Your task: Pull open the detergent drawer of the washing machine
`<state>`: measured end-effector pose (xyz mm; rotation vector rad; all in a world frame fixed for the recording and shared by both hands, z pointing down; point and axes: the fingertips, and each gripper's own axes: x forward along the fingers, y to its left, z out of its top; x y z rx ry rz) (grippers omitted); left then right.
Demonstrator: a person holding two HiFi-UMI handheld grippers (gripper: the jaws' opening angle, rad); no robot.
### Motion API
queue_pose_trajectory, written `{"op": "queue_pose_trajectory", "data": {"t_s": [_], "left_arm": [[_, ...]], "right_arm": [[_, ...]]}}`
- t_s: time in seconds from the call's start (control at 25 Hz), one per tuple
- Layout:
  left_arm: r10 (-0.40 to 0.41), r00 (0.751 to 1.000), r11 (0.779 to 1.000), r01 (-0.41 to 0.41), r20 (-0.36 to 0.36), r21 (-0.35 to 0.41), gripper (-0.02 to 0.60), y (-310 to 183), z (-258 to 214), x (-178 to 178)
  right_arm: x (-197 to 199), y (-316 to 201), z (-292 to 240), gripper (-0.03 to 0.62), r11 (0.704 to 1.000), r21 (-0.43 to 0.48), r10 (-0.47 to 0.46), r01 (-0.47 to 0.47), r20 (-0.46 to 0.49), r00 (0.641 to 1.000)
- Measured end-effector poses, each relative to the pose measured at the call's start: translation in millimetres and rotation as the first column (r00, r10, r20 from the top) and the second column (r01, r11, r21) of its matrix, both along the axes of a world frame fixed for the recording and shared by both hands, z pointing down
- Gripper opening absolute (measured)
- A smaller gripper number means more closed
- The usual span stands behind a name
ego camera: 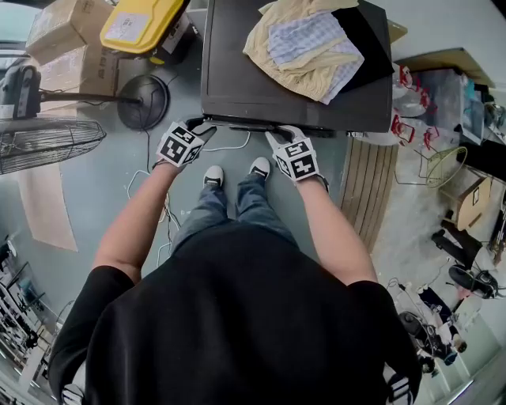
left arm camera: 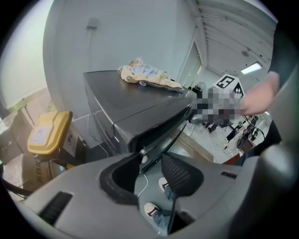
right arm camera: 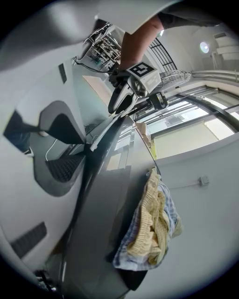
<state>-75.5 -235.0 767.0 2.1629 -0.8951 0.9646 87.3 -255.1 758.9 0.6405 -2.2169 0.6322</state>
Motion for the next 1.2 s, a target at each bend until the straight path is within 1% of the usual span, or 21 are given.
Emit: {"op": "queue_pose_trajectory", "data": {"t_s": [0.08,0.32,0.52,0.6,0.8,1.04,1.2], "left_arm": [[-0.003,1.000,1.000,0.003,0.006,0.002,0.138,2.0,0.2,-0.7],[-0.045,0.999,0.999,0.044,0.011,0.010,0.137,12.4,0.1,2.2],[-0.109,0.994,0.994,0.109,0.000,0.000,0.137,27.1,-1.4,5.4],[-0.123,0.992,0.992,0.123,-0.003,-0.007,0.137,33.7,-2.6,7.1],[-0.120,0.993,0.993,0.120,-0.011,-0.007,0.138,47.9,-1.8,15.8],[-0.089,0.996,0.996,0.089,-0.030,-0.014,0.138,72.5,-4.6,17.1],[-0.094,0.994,0.996,0.093,-0.050,-0.017,0.138,86.5,-4.8,20.4]], "right_arm": [[0.2,3.1,0.4,0.071,1.000,0.001,-0.014,0.014,-0.001,1.000],[4.3,15.4,0.1,0.069,1.000,-0.004,-0.028,0.028,0.007,1.000],[6.5,29.3,0.1,0.069,0.998,-0.017,-0.067,0.067,0.006,0.998],[8.1,36.3,0.9,0.067,0.997,-0.021,-0.076,0.076,-0.003,0.997],[15.4,47.9,2.5,0.069,0.999,-0.026,-0.036,0.035,-0.011,0.999],[18.0,72.3,2.2,0.071,0.999,-0.045,0.001,-0.002,-0.016,1.000],[21.2,85.9,3.0,0.071,0.999,-0.050,0.021,-0.022,-0.024,0.999]]}}
